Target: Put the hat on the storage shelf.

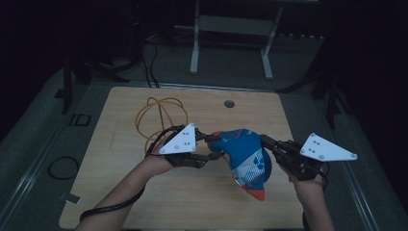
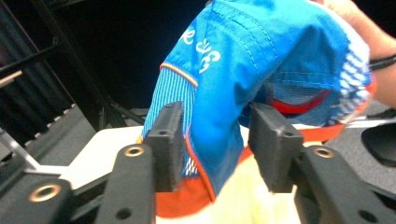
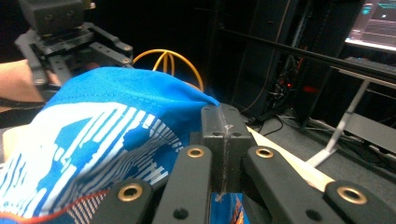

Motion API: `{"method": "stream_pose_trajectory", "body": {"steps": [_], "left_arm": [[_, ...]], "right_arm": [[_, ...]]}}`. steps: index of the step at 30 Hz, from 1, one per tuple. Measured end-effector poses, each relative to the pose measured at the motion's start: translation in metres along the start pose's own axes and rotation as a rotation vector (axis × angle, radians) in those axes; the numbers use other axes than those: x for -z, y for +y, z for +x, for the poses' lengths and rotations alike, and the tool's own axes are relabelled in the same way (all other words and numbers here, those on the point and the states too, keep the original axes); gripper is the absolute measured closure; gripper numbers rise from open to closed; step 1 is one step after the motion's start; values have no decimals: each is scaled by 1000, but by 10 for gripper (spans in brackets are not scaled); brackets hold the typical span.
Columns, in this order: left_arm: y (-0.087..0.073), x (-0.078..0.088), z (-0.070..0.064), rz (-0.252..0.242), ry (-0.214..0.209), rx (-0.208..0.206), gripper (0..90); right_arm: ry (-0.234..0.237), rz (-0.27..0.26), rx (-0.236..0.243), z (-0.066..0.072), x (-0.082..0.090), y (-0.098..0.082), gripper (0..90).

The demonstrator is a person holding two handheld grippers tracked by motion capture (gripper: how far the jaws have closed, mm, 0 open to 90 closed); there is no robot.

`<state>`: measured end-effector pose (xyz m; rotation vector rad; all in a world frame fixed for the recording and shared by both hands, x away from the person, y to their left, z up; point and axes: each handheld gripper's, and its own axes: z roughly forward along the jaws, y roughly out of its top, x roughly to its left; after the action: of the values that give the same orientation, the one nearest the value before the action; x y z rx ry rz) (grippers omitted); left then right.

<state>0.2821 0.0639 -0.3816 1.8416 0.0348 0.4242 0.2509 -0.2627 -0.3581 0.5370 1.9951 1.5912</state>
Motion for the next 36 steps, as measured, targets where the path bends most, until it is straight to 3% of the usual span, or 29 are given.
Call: {"method": "stream_pose_trajectory", "body": {"steps": [3,6,7,9,15,24,31,36], "left_arm": [[2,10,-4,-11,41,31,388],[2,15,-7,-16,59,43,346],[0,21,-8,-18,75,77,276],[-1,24,-9,-20,79,88,243],[-13,46,-14,-25,168,153,86],[-39,80,-28,17,317,178,45],[-58,95,-36,22,391,183,50],[-83,102,-45,48,441,201,50]], "right_arm": [[-15,-6,-12,-4,2,2,900],[-20,-10,-8,-5,2,4,900],[-24,-14,-6,-6,1,7,900],[-32,-15,-7,-7,0,10,900],[-39,-21,-3,-11,-7,19,900],[-45,-42,3,-16,-20,39,900],[-39,-59,-3,-19,-34,52,900],[-20,-73,-16,-21,-51,66,900]]}}
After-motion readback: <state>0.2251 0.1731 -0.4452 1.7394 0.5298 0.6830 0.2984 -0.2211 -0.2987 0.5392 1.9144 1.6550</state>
